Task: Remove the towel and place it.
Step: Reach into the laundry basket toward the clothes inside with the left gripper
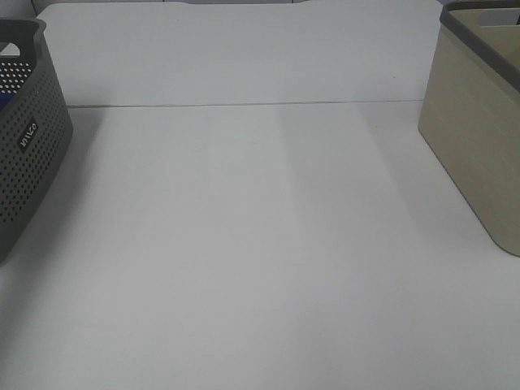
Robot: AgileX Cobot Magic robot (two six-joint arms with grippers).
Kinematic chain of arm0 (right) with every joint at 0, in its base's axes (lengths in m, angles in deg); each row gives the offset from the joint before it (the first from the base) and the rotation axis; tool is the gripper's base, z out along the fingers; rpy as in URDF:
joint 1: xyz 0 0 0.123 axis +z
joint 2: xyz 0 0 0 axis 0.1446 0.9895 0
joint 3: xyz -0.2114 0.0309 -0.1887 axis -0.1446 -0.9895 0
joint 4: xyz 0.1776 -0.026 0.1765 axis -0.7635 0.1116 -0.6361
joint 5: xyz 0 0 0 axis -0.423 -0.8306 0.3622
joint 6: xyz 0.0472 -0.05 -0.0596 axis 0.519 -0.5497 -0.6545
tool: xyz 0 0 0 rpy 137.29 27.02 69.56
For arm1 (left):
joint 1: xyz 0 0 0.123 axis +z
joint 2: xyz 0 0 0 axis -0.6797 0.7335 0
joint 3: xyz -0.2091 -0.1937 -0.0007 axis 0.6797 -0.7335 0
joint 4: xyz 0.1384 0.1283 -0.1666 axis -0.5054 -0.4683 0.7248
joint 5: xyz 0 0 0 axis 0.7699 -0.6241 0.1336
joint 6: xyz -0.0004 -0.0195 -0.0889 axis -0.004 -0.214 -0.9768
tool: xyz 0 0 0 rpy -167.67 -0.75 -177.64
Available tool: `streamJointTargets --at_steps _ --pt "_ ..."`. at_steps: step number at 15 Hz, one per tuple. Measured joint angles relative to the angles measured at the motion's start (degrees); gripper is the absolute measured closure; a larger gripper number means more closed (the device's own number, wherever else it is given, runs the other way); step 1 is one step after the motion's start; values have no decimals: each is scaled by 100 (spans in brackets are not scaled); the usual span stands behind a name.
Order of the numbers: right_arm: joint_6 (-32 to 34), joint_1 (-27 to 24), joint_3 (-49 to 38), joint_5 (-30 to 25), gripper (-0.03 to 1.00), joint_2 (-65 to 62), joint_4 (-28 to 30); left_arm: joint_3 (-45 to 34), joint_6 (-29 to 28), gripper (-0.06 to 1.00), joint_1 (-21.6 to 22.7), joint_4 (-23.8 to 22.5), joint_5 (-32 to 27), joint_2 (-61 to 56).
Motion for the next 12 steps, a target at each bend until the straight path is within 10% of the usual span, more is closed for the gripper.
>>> streamJointTargets --at_steps 12 --pt "0 0 0 0 38 0 0 -52 -189 16 109 -1220 63 1146"
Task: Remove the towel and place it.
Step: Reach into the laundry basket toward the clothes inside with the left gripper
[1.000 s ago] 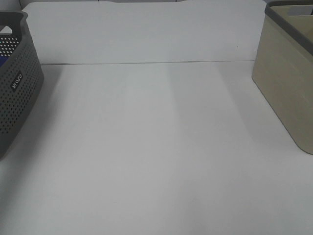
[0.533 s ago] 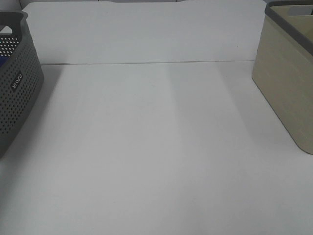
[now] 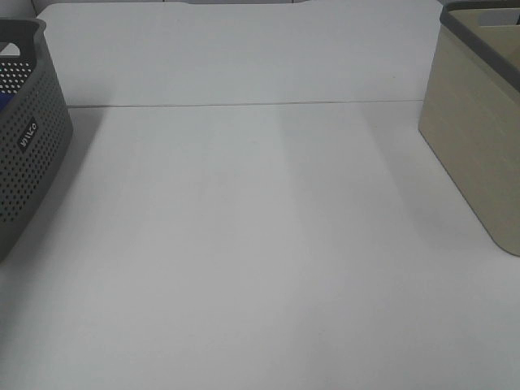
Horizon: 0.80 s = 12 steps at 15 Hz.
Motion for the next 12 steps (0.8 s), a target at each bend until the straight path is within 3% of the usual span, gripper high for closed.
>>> streamJointTargets --at_steps 6,10,12 --pt "0 0 0 0 38 0 0 -189 6 19 0 -286 86 315" --pt "0 0 0 0 38 0 0 -189 132 35 0 -292 86 315" --pt "0 0 0 0 38 0 0 -189 292 38 0 -286 86 338"
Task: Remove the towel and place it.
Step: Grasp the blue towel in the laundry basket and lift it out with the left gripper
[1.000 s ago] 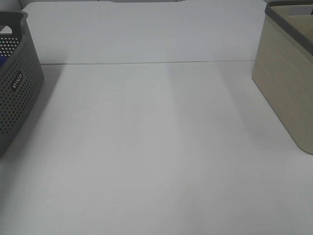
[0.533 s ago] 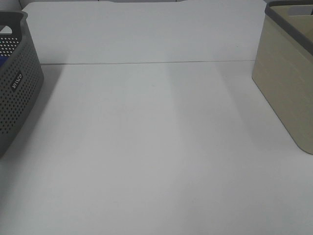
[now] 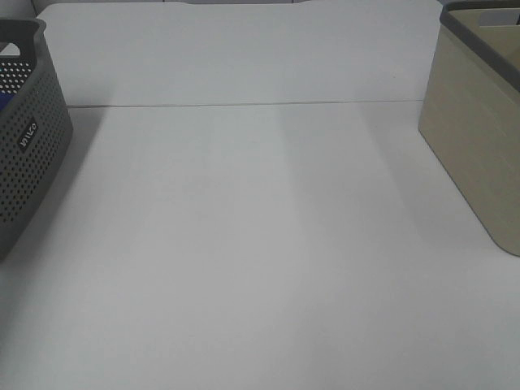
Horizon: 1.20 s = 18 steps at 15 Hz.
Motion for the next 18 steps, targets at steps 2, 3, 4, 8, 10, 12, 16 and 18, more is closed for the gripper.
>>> streamJointTargets --at_steps 2,3,4,8,10,12,16,18 --pt "0 0 0 0 38 0 0 0 40 38 0 6 0 40" --pt "0 0 0 0 38 0 0 0 52 39 0 6 0 63" --pt "0 0 0 0 38 0 0 0 52 44 0 6 6 80" --pt "0 0 0 0 38 0 0 -6 -11 80 0 6 172 115" --pt "0 0 0 0 38 0 0 -6 -69 94 0 6 201 115" --pt "0 0 0 0 38 0 0 -6 -206 94 0 -6 286 115" --pt "0 0 0 0 38 0 0 -6 -367 94 0 -11 384 115" --pt "0 0 0 0 38 0 0 -11 -751 94 -57 -74 430 6"
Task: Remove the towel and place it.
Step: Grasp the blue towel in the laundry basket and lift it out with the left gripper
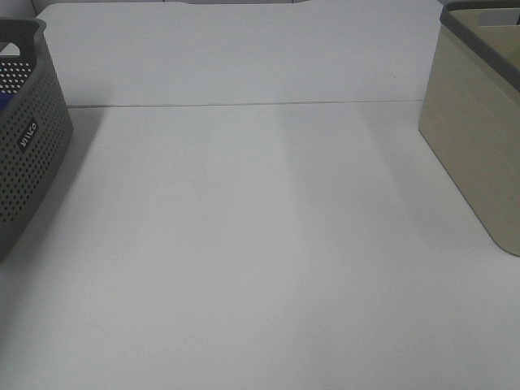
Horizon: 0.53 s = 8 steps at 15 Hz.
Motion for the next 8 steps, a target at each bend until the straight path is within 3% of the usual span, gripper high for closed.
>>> streamJointTargets --at_steps 4,8 --pt "0 0 0 0 38 0 0 -6 -407 94 -160 57 23 -1146" --pt "0 0 0 0 38 0 0 -6 -418 94 -160 670 0 -2406"
